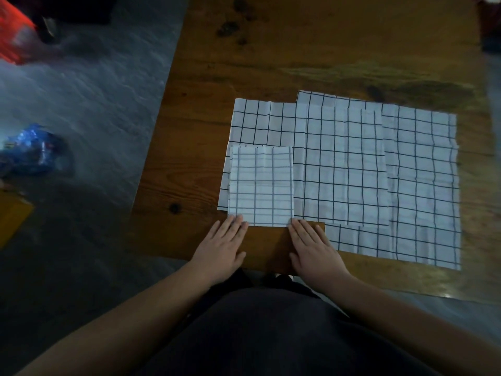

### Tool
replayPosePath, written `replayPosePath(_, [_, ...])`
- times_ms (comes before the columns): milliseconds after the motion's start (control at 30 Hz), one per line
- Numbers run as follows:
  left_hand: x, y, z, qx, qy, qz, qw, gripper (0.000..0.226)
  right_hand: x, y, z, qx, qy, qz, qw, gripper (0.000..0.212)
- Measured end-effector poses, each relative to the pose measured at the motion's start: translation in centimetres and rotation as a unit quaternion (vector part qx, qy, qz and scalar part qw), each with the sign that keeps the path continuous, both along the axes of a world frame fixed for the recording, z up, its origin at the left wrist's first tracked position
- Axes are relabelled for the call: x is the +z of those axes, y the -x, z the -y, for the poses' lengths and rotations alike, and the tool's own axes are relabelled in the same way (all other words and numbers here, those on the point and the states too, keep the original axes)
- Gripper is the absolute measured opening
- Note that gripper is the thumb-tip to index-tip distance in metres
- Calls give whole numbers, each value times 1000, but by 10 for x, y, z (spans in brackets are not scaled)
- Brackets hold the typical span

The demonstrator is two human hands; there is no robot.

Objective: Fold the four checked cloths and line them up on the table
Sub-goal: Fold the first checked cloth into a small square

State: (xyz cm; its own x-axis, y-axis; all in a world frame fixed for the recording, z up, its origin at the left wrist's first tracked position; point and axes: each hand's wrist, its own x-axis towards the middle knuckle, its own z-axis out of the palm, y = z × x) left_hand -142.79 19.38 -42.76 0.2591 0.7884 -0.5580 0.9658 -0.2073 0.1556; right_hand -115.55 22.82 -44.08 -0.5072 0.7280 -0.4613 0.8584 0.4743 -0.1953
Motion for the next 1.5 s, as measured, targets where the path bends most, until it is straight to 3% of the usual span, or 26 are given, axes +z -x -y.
replayPosePath(200, [3,2,6,37,-4,-8,999,75,6,2,-4,-8,-8,-9,1000,71])
replayPosePath(533, [5,14,2,86,-18,-28,996,76,24,15,-20,21,-20,-51,998,47])
replayPosePath(733, [5,30,-23,129,-31,-18,991,70,26,33,-14,58,4,-79,995,44])
replayPosePath(1167, [6,37,-107,163,-36,-9,986,67,17,75,-18,138,70,-100,983,65])
replayPosePath(1333, [16,6,-85,150,-86,52,984,71,13,59,-19,78,23,-100,992,64])
replayPosePath(1500, [21,-49,-37,116,-68,101,986,71,14,29,-25,52,-16,-38,998,66])
